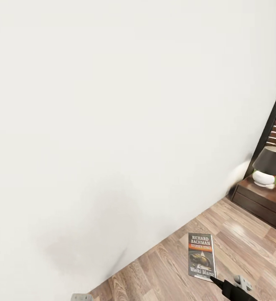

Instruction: In the bedroom, move the book from the bed onto either nightstand, and place the two sandals side by side next to the bed.

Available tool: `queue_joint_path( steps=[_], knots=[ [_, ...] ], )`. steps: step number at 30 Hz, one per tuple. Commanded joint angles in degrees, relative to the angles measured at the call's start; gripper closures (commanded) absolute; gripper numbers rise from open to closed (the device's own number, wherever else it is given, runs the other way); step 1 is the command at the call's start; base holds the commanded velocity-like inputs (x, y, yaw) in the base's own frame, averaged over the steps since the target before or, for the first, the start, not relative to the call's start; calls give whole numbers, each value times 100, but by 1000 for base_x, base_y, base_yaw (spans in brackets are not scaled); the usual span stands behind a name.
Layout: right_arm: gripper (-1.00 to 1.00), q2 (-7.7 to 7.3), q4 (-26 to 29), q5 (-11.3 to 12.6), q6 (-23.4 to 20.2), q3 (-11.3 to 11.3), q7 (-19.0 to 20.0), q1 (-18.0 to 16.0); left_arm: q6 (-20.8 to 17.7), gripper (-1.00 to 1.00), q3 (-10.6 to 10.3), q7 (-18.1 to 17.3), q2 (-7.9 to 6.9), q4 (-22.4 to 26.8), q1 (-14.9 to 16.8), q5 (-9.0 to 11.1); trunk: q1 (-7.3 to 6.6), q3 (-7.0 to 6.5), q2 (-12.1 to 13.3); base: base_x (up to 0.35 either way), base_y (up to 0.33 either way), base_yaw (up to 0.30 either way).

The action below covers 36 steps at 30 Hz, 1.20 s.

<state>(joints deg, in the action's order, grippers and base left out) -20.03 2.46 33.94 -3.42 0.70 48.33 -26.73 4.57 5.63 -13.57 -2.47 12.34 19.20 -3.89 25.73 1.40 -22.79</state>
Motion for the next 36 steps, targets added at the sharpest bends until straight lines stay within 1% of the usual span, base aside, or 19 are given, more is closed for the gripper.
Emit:
queue_joint_path(
  steps=[1,6,9,27,30,36],
  knots=[
    [100,0,0,33,-36,45,19,-8,18,-100,46,-31,1,-3,4,-42,6,13,-13,231,0,-231],
    [100,0,0,33,-36,45,19,-8,18,-100,44,-31,26,-3,4,-42,6,13,-13,282,0,-231],
    [100,0,0,33,-36,45,19,-8,18,-100,44,-31,33,-3,4,-42,6,13,-13,146,0,-231],
    [100,0,0,33,-36,45,19,-8,18,-100,52,-31,36,-3,4,-42,6,13,-13,16,0,-231],
    [100,0,0,33,-36,45,19,-8,18,-100,51,-31,36,-3,4,-42,6,13,-13,228,0,-194],
    [100,0,0,33,-36,45,19,-8,18,-100,51,-31,36,-3,4,-42,6,13,-13,311,0,-56]
  ],
)
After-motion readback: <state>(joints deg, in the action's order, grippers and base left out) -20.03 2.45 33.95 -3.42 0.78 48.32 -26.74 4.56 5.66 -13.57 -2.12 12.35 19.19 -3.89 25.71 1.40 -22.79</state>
